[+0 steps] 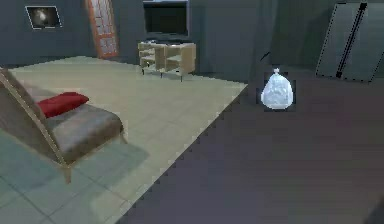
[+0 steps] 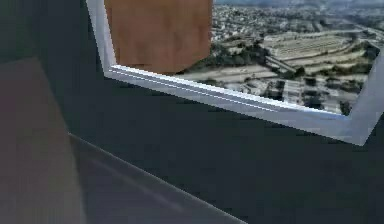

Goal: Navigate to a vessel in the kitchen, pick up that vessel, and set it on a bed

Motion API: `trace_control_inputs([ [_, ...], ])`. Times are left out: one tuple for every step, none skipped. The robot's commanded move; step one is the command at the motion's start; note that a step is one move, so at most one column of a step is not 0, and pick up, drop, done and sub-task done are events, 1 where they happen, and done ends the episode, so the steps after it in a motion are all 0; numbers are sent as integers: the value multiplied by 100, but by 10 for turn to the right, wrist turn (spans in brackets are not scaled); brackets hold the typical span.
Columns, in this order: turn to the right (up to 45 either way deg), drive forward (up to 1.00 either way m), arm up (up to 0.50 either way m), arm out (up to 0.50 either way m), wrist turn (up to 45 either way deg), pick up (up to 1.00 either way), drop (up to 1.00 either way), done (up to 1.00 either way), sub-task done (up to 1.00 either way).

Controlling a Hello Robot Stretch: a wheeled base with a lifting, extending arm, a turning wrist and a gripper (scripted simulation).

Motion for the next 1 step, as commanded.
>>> trace_control_inputs([
  [360,0,0,0,0,0,0,0,0],
])
